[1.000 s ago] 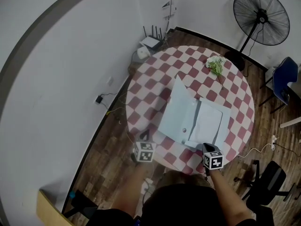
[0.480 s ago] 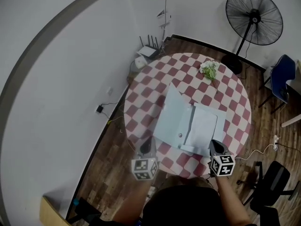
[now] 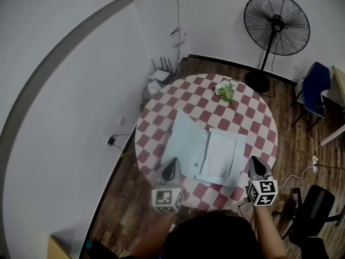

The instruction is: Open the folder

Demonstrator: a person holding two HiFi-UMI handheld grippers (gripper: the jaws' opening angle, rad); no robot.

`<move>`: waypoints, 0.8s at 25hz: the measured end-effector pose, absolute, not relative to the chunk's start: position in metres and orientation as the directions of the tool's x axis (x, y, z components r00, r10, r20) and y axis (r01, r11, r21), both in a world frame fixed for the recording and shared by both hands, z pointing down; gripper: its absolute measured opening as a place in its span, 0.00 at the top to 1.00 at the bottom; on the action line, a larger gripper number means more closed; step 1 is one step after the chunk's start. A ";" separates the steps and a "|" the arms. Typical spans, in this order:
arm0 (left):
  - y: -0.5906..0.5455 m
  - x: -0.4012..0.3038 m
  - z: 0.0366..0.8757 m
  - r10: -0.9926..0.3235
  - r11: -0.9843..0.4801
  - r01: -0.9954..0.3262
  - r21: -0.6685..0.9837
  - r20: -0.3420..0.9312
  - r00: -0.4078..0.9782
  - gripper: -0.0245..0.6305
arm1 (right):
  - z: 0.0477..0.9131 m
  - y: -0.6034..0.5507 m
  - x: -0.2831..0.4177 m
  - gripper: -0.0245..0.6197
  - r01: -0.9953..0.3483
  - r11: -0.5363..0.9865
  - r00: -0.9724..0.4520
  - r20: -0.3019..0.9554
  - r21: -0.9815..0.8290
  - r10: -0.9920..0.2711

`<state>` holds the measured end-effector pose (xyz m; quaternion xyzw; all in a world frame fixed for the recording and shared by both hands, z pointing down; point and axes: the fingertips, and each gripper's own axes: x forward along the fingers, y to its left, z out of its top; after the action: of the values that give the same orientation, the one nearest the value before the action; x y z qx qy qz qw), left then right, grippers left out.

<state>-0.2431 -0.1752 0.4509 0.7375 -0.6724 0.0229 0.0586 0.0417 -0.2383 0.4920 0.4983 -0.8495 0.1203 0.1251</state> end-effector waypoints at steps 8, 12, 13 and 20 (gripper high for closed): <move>-0.204 -0.195 0.427 -0.986 -0.155 -0.988 0.014 0.064 0.155 0.96 | 0.470 -0.258 0.082 0.96 -0.896 0.439 -0.437 0.298 -0.063 -0.849; -0.217 -0.187 0.428 -0.983 -0.172 -0.985 0.009 0.068 0.172 0.96 | 0.468 -0.266 0.087 0.96 -0.894 0.445 -0.441 0.292 -0.056 -0.849; -0.219 -0.187 0.428 -0.983 -0.173 -0.985 0.008 0.069 0.173 0.96 | 0.468 -0.268 0.088 0.96 -0.894 0.443 -0.440 0.291 -0.058 -0.850; -0.227 -0.196 0.431 -0.984 -0.159 -0.987 -0.014 0.085 0.157 0.96 | 0.463 -0.279 0.082 0.96 -0.887 0.458 -0.456 0.274 -0.059 -0.847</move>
<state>-0.1958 -0.2267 0.4307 0.7604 -0.6480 0.0370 0.0224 0.0822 -0.2786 0.4634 0.5115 -0.8476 0.0971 0.1029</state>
